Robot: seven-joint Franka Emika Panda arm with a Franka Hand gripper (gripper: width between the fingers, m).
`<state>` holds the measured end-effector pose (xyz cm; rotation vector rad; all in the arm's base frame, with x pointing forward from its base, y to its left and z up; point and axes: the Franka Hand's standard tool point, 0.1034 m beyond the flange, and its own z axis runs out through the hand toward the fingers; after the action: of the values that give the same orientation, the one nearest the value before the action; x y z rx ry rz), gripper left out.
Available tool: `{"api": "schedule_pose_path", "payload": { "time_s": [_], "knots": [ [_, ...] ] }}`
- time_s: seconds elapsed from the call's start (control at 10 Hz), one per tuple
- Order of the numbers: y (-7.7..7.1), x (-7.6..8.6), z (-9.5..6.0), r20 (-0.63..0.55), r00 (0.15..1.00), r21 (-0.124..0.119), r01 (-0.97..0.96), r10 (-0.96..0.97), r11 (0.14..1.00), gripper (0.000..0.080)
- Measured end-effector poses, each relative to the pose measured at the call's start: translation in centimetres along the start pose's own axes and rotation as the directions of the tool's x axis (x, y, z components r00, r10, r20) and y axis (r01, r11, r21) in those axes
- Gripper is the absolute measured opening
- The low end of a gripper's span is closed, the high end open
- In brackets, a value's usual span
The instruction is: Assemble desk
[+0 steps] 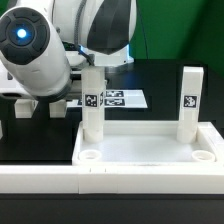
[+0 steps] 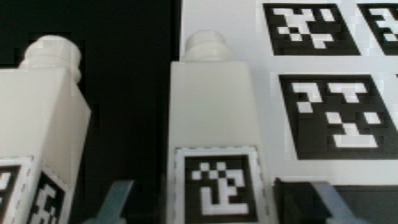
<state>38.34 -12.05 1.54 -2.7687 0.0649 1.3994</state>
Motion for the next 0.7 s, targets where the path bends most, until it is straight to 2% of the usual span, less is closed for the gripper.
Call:
{"api": "schedule_pose_path", "payload": {
  "time_s": [0.1,0.2,0.4,0.5,0.6,0.7],
  "knots": [
    [-0.1,-0.3,-0.4,0.003,1.000,-0.004,0.003,-0.003,1.000,0.0285],
    [-0.8,-1.9,-2.2,0.003,1.000,-0.004,0.015,-0.015,1.000,0.0285],
    [-2.4,-5.0,-5.5,-0.050,0.998,0.014,0.022,-0.021,1.000,0.0287],
    [-4.2,-6.7,-7.1,-0.062,0.998,0.012,0.000,0.001,1.000,0.0287],
    [-6.2,-7.5,-8.7,-0.092,0.996,-0.001,-0.017,0.017,1.000,0.0287],
    [-8.3,-8.0,-11.0,-0.167,0.985,-0.008,-0.044,0.042,0.999,0.0287]
  ]
}}
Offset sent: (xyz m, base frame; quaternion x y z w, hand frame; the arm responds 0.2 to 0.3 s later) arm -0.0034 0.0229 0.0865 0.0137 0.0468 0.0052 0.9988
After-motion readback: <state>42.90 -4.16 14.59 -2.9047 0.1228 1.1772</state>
